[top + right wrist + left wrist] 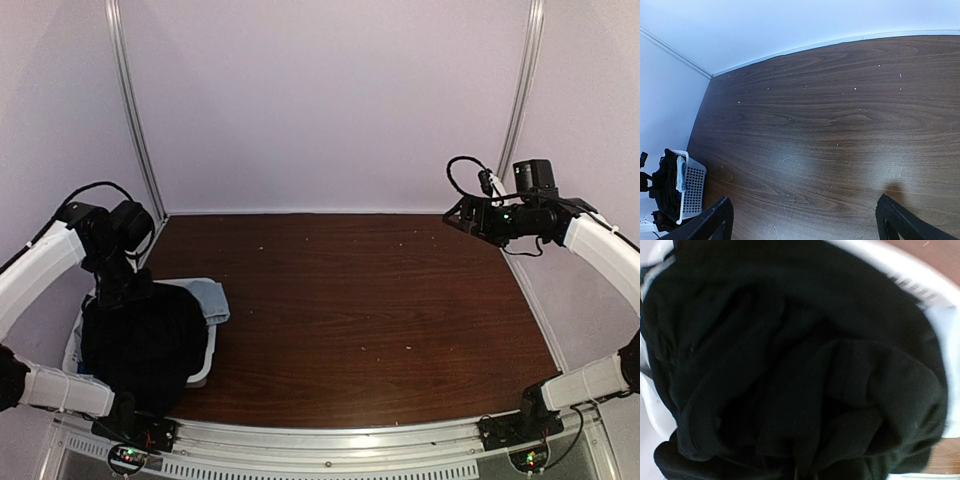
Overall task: Fold and stack the mixed laundry pile
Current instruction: Pick up the crumpled T-shirt from the bin, then place the crumpled T-shirt at the center of the board.
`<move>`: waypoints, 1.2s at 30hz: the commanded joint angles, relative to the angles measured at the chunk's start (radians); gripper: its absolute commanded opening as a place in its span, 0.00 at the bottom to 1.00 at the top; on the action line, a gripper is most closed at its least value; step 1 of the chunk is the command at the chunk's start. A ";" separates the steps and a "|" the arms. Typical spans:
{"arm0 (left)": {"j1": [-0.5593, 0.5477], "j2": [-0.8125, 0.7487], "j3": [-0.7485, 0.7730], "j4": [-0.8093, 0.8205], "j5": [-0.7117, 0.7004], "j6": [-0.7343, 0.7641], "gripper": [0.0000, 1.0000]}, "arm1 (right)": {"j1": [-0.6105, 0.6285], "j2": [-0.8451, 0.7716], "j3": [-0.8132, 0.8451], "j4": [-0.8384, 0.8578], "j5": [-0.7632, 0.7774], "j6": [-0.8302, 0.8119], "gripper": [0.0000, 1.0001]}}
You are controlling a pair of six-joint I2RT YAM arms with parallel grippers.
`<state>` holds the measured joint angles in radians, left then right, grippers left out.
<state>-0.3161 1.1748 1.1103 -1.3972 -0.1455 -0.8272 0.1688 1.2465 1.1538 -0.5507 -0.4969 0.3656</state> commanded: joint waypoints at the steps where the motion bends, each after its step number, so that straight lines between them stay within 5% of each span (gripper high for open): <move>1: -0.005 -0.008 0.202 0.054 -0.022 0.040 0.00 | 0.008 -0.018 0.011 -0.005 -0.007 -0.002 1.00; 11: -0.005 0.145 0.706 0.152 -0.004 0.137 0.00 | 0.008 -0.030 0.029 -0.010 -0.014 0.006 1.00; 19: -0.012 0.432 1.123 0.441 0.216 0.161 0.00 | 0.005 -0.025 0.057 -0.017 -0.018 0.006 1.00; 25: -0.078 0.654 1.401 0.806 0.410 0.074 0.00 | -0.005 -0.035 0.070 -0.018 -0.014 0.013 1.00; 29: -0.141 0.732 1.447 1.154 0.487 -0.029 0.00 | -0.010 -0.041 0.086 -0.029 -0.008 0.013 1.00; 36: -0.264 0.831 1.527 1.512 0.547 -0.166 0.00 | -0.020 -0.050 0.102 -0.022 -0.008 0.012 1.00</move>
<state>-0.5156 1.9900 2.5511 -0.2794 0.3206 -0.8906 0.1566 1.2217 1.2221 -0.5793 -0.5014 0.3714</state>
